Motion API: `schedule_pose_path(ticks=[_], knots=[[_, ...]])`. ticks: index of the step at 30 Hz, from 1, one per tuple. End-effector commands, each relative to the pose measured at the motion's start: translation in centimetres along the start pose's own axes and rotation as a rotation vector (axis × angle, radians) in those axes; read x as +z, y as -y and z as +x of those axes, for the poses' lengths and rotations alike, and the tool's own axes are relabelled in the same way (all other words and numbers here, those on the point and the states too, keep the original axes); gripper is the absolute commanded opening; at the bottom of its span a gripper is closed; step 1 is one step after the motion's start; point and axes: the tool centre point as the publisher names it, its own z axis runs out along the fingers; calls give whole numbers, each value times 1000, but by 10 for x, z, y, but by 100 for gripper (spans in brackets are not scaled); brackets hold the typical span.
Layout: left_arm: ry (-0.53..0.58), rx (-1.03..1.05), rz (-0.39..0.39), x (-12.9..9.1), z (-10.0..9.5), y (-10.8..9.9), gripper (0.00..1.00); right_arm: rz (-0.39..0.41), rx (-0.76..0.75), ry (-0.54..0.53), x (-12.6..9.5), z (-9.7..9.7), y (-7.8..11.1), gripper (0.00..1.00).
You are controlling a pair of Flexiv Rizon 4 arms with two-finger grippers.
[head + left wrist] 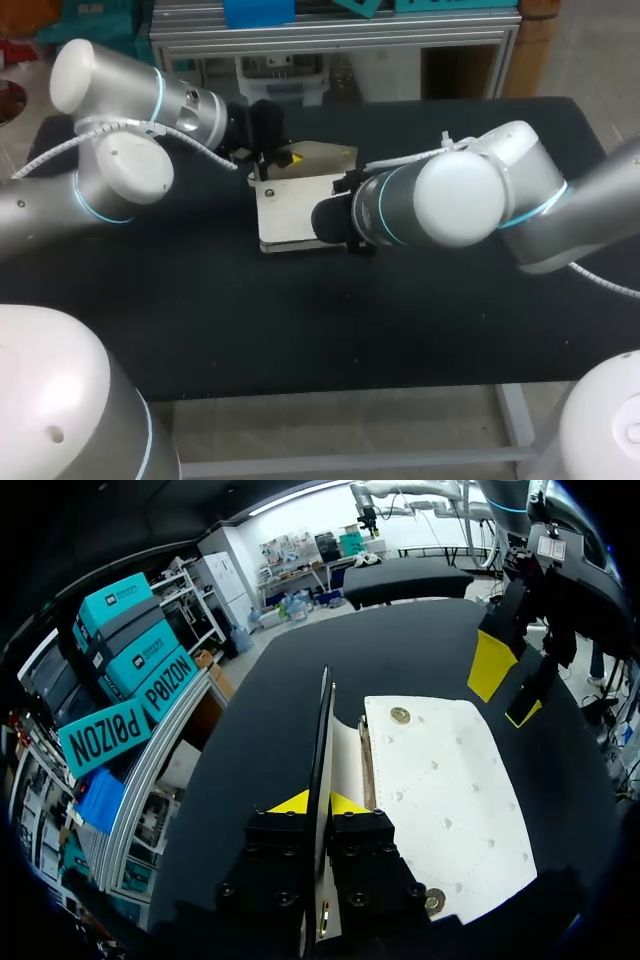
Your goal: Pick up the bag, open it, inspect its contents, close it, and place it on the opposite side
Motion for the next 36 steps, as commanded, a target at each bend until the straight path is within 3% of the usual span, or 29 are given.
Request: schedule_pose_path(ticks=[1, 5, 15, 19, 27, 36], knots=[[3, -8, -7, -20, 6, 14, 0, 18, 1, 28, -30, -3, 3, 0], [-3, -24, -10, -33, 7, 25, 0, 22, 5, 48, -38, -10, 7, 0], [-3, -24, -10, -33, 7, 25, 0, -6, 4, 95, -49, -20, 16, 0], [-3, -24, -10, -33, 7, 25, 0, -15, -15, 94, -42, -32, 15, 0], [9, 32, 20, -48, 10, 47, 0, -5, -55, 106, -30, -57, 9, 0], [-11, 31, 34, -54, 15, 52, 0, 24, -75, 102, -10, -82, 12, 0]])
